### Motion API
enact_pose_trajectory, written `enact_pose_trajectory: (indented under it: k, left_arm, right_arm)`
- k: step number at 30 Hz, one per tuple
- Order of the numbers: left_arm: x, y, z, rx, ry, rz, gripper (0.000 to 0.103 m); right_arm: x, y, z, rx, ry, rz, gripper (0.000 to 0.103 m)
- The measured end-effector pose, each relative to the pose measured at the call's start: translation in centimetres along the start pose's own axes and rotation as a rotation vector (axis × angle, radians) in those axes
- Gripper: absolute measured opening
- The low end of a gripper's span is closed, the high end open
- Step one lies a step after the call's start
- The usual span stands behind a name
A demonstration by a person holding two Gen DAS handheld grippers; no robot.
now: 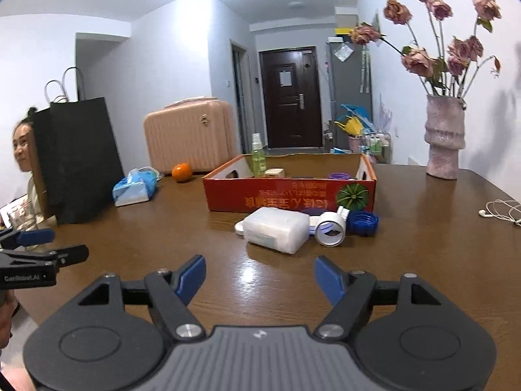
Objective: Organize rigid objects
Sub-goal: 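Move both tools back toward the remaining items on the table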
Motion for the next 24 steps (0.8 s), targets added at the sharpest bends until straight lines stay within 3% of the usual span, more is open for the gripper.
enact_pose_trajectory:
  k: [15, 18, 21, 24]
  left_arm:
    - [4.1, -8.9, -1.8, -0.063, -0.045, 0.090, 0.090]
    - [5.6, -11.7, -3.0, -0.073, -0.021, 0.145, 0.090]
    - [7.3, -14.8, -3.7, -0.111, 0.007, 0.193, 0.087]
    - [9.1, -18.1, -3.6, -0.204, 0.035, 0.238, 0.070]
  right_arm:
    - [3.7, -6.2, -0.2, -0.059, -0.043, 0.034, 0.074]
    - [4.7, -8.2, -0.7, -0.068, -0.070, 0.038, 0.074]
    - [5.6, -10.2, -1.5, -0.069, -0.108, 0.017, 0.073]
    - [6.4, -12.5, -1.9, -0.078, -0.134, 0.007, 0.067]
Point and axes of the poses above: each gripper's, at about its wrist camera, not at the fingertips, and y roughly against the way its jaws point, x to its right, z to its underside, the point moved 10 cm from there along -y, roughly the way its jaws point, and after that the axes turned 8 degrees about y, right-handed, at the moved point
